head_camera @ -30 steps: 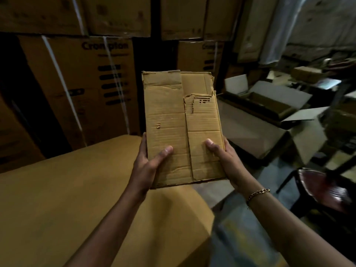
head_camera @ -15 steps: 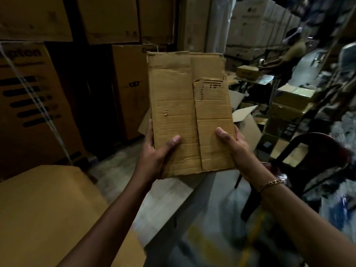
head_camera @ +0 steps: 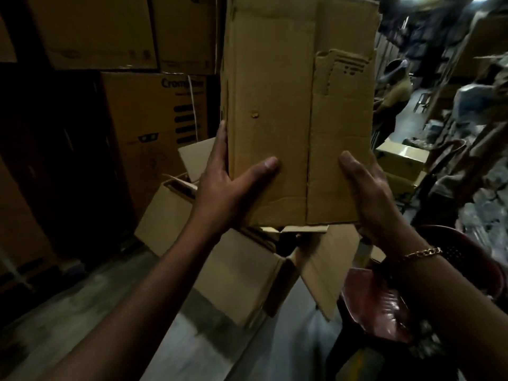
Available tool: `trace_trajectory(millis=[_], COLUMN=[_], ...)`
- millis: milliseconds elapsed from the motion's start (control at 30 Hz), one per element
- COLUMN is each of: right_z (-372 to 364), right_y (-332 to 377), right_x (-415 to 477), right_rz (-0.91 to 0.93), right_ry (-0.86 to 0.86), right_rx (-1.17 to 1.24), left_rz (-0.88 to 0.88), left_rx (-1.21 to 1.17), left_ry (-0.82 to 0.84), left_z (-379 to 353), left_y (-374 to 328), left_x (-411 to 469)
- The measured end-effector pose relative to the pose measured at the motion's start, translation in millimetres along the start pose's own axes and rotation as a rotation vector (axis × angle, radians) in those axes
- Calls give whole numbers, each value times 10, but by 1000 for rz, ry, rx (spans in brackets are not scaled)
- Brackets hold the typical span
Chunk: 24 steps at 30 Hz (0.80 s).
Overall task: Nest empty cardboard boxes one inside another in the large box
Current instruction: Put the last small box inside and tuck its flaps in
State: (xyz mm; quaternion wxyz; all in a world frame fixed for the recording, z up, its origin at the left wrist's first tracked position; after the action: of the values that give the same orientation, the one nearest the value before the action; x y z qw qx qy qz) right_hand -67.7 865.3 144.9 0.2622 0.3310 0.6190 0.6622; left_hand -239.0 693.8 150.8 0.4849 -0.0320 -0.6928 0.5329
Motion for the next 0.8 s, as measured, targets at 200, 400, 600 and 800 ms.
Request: trace_trajectory(millis=[200,400,600,800], right_z=[194,147,202,99], right_y=[126,10,-282,-402], right_x=[1065,2171,3211,4016], right_rz=[75,96,9,-69], right_ry=[68,237,486,725], right_rx=[-3,-39,-97,-280], left_rz=[0,14,89,232], left_rx=[20,52,111,133], left_ry=[-27,-179,-391,-581], left_z=[-249,-411,-760,-1018], left_y=[407,864,1349,1595], left_x=[801,1303,1603,1773])
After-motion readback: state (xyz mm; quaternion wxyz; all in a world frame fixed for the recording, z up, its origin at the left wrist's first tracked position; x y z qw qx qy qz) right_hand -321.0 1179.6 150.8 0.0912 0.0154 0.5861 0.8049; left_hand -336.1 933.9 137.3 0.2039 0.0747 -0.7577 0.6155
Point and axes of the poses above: each hand's wrist, its own x-axis towards the middle knuckle, its own z-axis out of the back of the hand, y = z × x, the point moved 8 cm from there along x, towards the middle knuckle, and after that the axes turned 13 degrees about -z, right-handed, at the moved point
